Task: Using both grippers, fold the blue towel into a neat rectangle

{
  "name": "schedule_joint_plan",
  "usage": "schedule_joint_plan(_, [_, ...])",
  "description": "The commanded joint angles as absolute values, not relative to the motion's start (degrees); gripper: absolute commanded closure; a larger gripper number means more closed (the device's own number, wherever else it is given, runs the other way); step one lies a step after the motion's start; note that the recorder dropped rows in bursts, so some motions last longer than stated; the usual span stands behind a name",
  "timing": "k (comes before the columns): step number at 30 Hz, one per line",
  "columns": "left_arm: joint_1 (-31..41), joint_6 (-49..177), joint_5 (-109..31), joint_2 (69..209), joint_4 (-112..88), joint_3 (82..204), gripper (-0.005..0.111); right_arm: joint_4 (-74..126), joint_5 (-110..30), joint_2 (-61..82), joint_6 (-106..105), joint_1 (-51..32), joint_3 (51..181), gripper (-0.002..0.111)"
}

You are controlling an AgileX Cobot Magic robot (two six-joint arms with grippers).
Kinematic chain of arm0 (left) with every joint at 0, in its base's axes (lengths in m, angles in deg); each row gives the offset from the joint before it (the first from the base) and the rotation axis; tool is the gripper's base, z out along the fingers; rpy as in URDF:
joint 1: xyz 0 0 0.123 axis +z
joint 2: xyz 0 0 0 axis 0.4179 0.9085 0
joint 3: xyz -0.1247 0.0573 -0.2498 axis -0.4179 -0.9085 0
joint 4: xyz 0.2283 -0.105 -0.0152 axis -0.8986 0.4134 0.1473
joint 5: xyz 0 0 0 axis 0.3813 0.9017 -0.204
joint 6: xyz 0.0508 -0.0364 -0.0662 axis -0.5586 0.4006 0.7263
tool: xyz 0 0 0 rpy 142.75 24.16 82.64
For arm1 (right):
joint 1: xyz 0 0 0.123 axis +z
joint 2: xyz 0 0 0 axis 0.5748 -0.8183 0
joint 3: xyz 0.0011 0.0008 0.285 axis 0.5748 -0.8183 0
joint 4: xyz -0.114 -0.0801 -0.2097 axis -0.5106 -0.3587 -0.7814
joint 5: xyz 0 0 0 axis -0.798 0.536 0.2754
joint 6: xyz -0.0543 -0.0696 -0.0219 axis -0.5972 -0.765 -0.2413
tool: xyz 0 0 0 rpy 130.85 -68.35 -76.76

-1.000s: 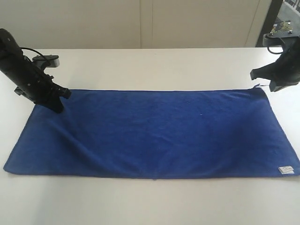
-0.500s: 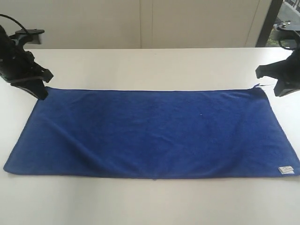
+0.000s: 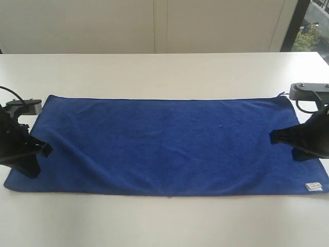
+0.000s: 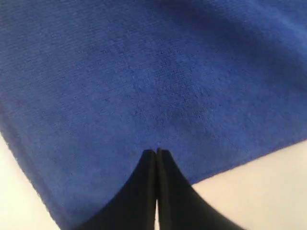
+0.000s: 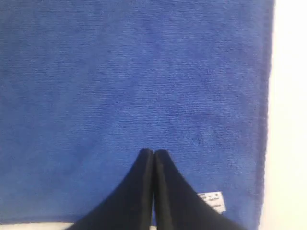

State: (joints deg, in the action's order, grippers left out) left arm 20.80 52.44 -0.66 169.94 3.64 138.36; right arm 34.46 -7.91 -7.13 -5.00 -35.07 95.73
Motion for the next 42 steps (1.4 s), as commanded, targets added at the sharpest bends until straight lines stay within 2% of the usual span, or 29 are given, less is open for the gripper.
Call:
schedule_joint_plan(1, [20.84,54.04,-1.69,173.04,4.34,137.53,0.107,26.19,-10.25,-10.39,3.32,-35.09,94.81,0.108])
schedule_joint_plan(17, [20.84,57.24,2.85,174.04,-1.31,137.21,0.107,18.55,-5.63,-16.93,11.07,-35.09,94.81,0.108])
schedule_joint_plan(42, [20.84,57.24,3.8,174.04,-3.13,137.21,0.107,14.17,-2.14,-16.9,15.78,-35.09,95.43,0.108])
